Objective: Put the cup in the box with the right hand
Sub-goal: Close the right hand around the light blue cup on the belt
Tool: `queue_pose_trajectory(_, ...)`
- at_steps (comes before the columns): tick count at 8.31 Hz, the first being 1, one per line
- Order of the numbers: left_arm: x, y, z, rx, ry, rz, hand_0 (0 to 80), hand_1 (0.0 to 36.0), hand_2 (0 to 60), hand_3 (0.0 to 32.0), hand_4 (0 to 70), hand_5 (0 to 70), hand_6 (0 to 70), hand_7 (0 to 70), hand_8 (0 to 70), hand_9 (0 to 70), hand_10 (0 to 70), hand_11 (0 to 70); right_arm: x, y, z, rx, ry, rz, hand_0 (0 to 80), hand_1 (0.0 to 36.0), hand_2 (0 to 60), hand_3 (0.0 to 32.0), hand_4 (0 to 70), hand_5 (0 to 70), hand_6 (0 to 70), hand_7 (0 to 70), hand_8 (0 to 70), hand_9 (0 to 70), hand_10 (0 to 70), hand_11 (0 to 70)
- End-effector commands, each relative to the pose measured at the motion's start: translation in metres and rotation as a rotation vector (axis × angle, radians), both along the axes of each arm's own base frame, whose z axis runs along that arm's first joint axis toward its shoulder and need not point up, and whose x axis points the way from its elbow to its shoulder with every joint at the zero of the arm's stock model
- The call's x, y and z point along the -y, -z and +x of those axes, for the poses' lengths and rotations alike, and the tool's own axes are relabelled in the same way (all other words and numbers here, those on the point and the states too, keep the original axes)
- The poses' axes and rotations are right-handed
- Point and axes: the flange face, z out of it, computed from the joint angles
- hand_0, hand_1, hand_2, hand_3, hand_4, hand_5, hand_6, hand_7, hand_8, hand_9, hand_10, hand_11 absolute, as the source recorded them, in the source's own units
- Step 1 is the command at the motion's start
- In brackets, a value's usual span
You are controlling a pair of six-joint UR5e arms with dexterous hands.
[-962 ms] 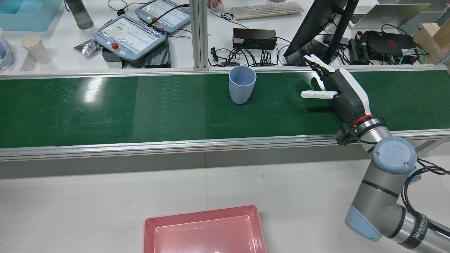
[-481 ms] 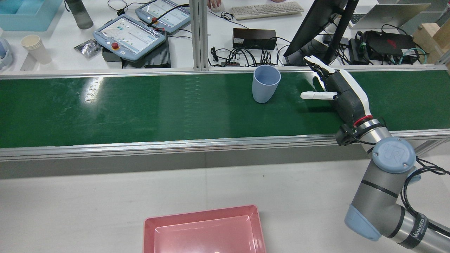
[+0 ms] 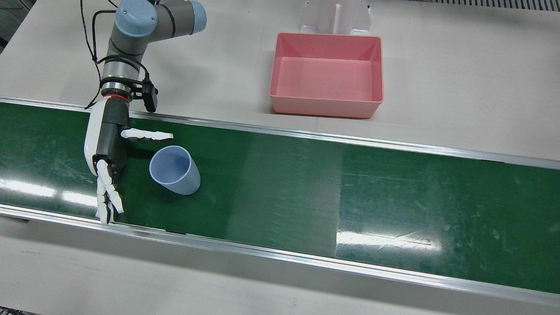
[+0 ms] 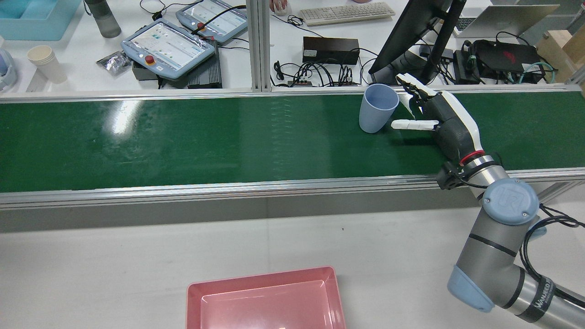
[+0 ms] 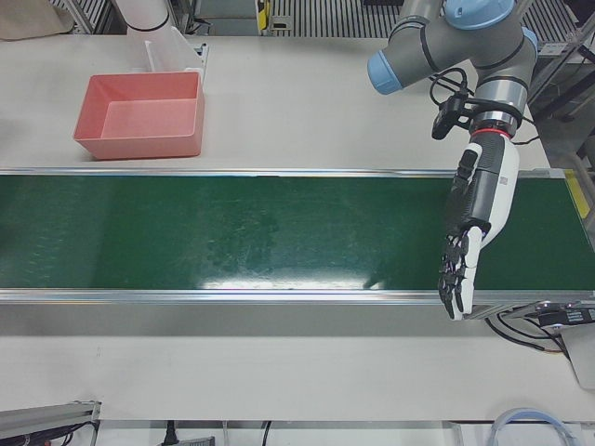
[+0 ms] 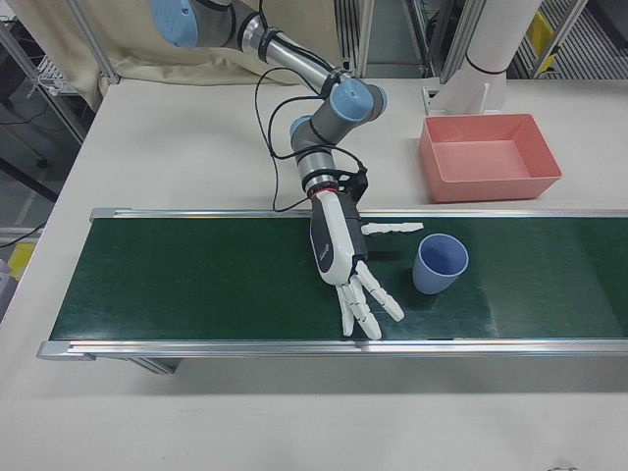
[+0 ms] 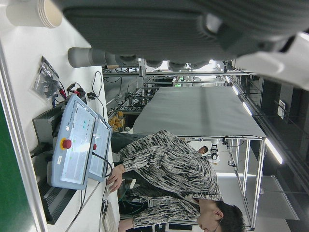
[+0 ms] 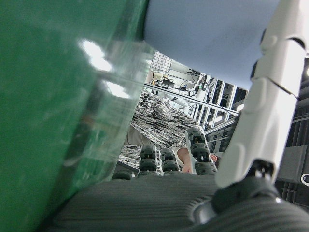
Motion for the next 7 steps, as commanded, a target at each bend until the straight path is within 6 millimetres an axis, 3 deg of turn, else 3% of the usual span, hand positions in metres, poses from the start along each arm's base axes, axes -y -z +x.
queue_pose_trajectory(1, 0.0, 0.0, 0.0, 0.0, 0.0, 0.0, 0.0, 0.0, 0.0, 0.0, 0.0, 0.0, 0.0, 0.0, 0.0, 0.0, 0.0, 0.0, 0.004, -0.002, -0.001, -0.015, -0.028, -0.006, 49.0, 17.6, 6.6, 0.0, 0.0, 5.9, 5.4, 15.1, 7.8, 13.1, 0.0, 0.7)
queue_pose_trajectory(3, 0.0, 0.0, -0.001, 0.0, 0.001, 0.0, 0.0, 0.0, 0.0, 0.0, 0.0, 0.0, 0.0, 0.0, 0.0, 0.0, 0.0, 0.0, 0.006, 0.003, -0.002, -0.007, -0.041, -0.003, 48.1, 18.0, 11.8, 0.0, 0.0, 6.4, 8.7, 31.6, 11.2, 21.0, 1.3, 3.8)
queue_pose_trajectory(4, 0.0, 0.0, 0.0, 0.0, 0.0, 0.0, 0.0, 0.0, 0.0, 0.0, 0.0, 0.0, 0.0, 0.0, 0.0, 0.0, 0.0, 0.0, 0.005, 0.002, 0.002, -0.008, -0.06, -0.009, 47.6, 19.4, 23.2, 0.0, 0.0, 6.9, 13.5, 55.1, 16.7, 32.7, 4.7, 8.6)
queue_pose_trajectory(5, 0.0, 0.0, -0.001, 0.0, 0.001, 0.0, 0.0, 0.0, 0.0, 0.0, 0.0, 0.0, 0.0, 0.0, 0.0, 0.0, 0.0, 0.0, 0.003, 0.001, 0.009, -0.006, -0.099, -0.016, 43.7, 24.2, 60.0, 0.0, 31.0, 9.6, 30.3, 70.0, 39.0, 64.3, 31.0, 44.9)
queue_pose_trajectory(6, 0.0, 0.0, 0.0, 0.0, 0.0, 0.0, 0.0, 0.0, 0.0, 0.0, 0.0, 0.0, 0.0, 0.0, 0.0, 0.0, 0.0, 0.0, 0.002, 0.002, 0.01, -0.011, -0.1, -0.02, 24.8, 29.9, 60.0, 0.0, 65.8, 13.6, 43.4, 70.0, 63.5, 70.0, 60.1, 70.0)
queue_pose_trajectory(7, 0.0, 0.0, 0.0, 0.0, 0.0, 0.0, 0.0, 0.0, 0.0, 0.0, 0.0, 0.0, 0.0, 0.0, 0.0, 0.0, 0.0, 0.0, -0.002, 0.008, 0.015, -0.019, -0.101, -0.027, 8.3, 35.8, 60.0, 0.0, 70.0, 16.6, 47.1, 70.0, 70.0, 70.0, 70.0, 70.0)
